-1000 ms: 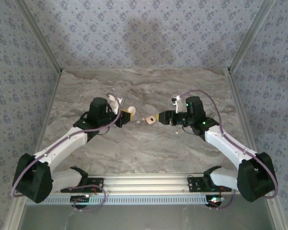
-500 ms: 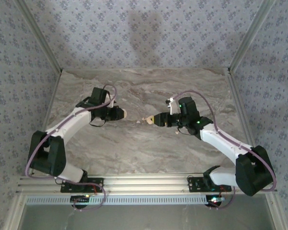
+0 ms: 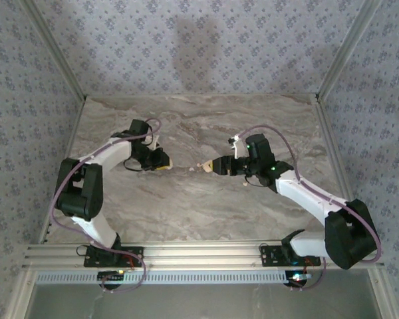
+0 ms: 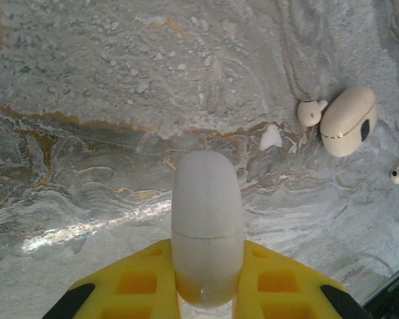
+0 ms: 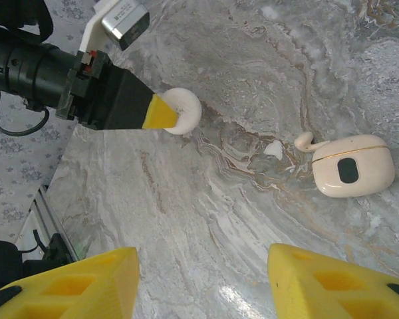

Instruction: Insert the wireless bluetooth earbuds into the charging case

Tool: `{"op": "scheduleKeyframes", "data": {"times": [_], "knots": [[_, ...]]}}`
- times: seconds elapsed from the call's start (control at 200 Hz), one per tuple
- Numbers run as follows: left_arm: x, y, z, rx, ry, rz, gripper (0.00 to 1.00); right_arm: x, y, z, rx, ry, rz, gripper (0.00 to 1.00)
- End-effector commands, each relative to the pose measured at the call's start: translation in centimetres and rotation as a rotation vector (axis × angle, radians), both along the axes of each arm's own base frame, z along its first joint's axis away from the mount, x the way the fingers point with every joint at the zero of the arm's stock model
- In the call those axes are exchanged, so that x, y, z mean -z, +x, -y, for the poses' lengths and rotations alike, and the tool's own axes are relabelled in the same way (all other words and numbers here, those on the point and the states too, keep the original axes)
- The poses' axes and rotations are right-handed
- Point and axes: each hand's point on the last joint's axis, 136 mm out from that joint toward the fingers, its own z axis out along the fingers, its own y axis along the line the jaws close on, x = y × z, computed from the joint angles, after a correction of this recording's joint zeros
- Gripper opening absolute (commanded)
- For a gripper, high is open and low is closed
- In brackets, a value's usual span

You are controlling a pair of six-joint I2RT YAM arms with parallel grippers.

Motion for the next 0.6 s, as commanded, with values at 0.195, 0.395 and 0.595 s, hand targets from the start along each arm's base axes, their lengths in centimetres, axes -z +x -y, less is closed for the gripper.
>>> {"op": "scheduleKeyframes", "data": {"times": [0.195,0.395,0.595], "knots": [[0.1,0.2,0.2,-0.010,-0.049,-0.074,0.14,-1.9,0.8,-1.0,-0.013,0.025,0.052,0.56],[0.9,0.0,0.0,-0.006,-0.032,-0.107,0.15,-2.1,0.9,-1.5,-0.038,0.021,0.063,0.55],[1.7,0.4,-0.1,-0.012,-0.023,-0.127,0.16,-1.9,0.9,-1.5,-0.045,0.007,0.059,0.55]]}}
